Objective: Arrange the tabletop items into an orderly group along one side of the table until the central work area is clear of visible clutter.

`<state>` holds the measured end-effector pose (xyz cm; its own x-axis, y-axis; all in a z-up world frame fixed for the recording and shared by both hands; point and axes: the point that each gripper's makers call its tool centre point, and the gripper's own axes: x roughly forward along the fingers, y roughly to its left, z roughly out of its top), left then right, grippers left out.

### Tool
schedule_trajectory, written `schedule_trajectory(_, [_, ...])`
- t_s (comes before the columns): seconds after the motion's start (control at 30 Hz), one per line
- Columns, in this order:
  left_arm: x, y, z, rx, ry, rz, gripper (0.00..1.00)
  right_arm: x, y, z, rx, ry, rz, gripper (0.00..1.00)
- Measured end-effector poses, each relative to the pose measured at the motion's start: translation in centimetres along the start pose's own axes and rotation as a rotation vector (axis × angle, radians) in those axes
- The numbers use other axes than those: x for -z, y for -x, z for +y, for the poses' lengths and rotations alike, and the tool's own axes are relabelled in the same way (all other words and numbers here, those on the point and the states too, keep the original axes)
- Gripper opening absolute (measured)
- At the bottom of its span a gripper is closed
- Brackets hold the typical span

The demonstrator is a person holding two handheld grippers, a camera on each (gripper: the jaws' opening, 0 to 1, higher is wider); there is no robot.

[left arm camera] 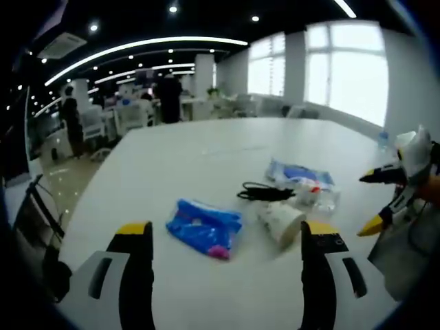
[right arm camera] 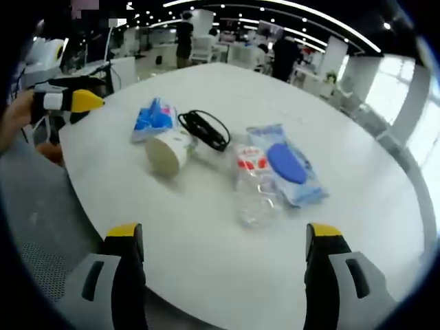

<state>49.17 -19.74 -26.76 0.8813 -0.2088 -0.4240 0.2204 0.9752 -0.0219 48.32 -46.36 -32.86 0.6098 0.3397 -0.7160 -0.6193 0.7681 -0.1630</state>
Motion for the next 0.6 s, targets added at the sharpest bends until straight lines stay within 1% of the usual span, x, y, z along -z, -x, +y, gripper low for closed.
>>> schedule_trajectory(0.2, [0.0, -0.02, -0.03, 0.001, 0.0, 0.0, 0.85, 0.06, -0.01, 0.15, -0.015, -0.022, -0.002, 0.98])
schedule_trajectory(0.4, [0.12, -0.05, -0.05, 0.004, 0.002, 0.005, 0.85, -0.13, -0.01, 0.88, -0.064, -0.074, -0.017, 0.98])
schedule_trajectory(0.53, [0.21, -0.07, -0.12, 0.006, 0.002, 0.009, 0.85, -0.18, 0.02, 0.89, -0.064, -0.084, -0.022, 0.98])
schedule_trajectory(0.6, [0.19, -0.07, -0.16, 0.008, 0.001, 0.007, 0.85, 0.06, 0.02, 0.71, -0.046, -0.059, -0.009, 0.98])
